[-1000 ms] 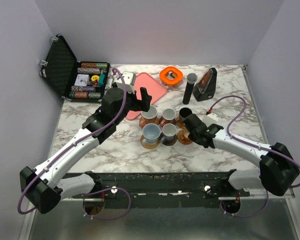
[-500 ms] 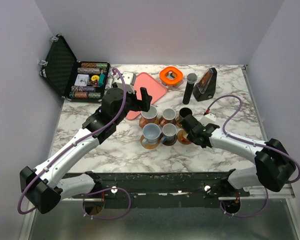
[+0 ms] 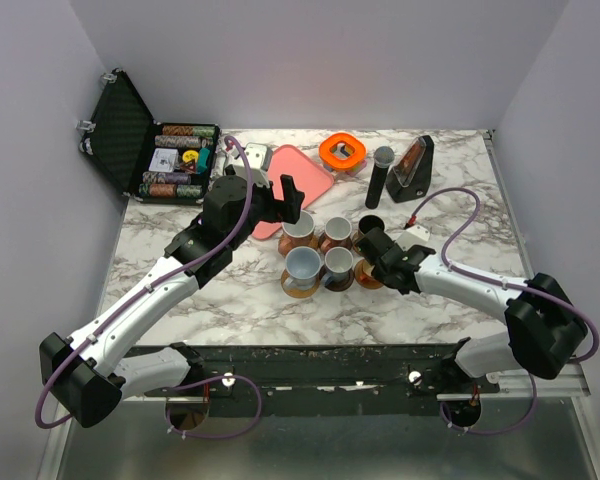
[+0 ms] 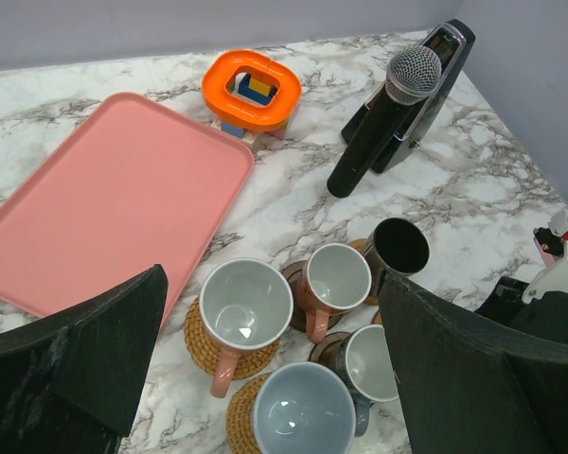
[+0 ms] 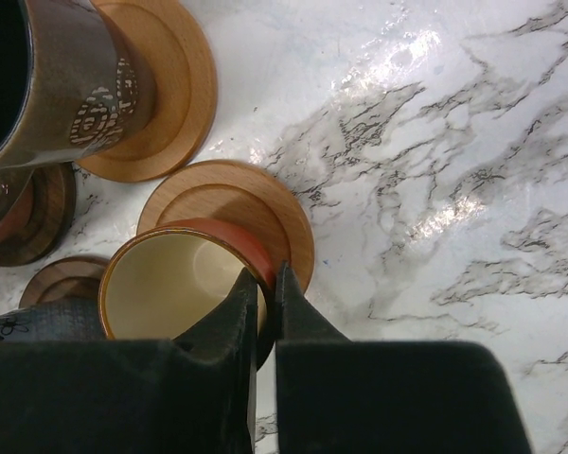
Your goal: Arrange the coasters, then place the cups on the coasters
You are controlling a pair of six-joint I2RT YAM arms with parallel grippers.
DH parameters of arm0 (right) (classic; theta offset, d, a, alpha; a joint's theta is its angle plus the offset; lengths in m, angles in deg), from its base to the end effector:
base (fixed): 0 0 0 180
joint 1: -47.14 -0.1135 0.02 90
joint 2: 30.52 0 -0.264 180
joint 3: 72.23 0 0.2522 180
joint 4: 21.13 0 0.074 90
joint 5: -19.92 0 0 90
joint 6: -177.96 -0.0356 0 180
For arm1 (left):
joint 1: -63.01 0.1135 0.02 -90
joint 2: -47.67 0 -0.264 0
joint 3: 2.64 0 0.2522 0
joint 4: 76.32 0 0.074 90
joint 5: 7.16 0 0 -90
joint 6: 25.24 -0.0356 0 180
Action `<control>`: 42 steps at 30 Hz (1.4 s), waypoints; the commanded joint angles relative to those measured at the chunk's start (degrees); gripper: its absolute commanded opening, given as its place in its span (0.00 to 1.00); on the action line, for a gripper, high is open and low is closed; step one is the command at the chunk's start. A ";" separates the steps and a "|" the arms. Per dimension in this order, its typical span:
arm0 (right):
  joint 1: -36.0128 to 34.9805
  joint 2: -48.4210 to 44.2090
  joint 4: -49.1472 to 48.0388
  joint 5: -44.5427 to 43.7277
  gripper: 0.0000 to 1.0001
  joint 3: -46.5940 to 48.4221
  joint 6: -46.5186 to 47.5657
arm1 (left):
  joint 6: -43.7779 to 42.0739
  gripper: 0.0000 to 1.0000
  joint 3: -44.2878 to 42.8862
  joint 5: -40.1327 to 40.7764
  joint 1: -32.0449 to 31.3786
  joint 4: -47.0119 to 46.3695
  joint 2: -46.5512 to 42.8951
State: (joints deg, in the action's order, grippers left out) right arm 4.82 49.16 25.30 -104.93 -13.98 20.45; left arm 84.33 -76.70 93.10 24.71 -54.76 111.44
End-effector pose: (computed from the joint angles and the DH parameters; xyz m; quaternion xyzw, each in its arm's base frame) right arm 0.1959 0.1508 0.1855 0.2603 0.9013 -0.0190 0.3458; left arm 0.2067 -0.1552 0.3741 0.0693 0.7690 -0.2451 0.5863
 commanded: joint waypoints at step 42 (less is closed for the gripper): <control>25.52 -16.66 -20.44 21.21 0.63 -0.90 42.36 | 7.41 0.99 3.60 -9.03 19.04 -1.55 1.80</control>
State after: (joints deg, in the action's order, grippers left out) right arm 24.36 33.90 9.78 -93.98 -13.80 53.28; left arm 88.44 -74.82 88.71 38.13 -54.83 112.60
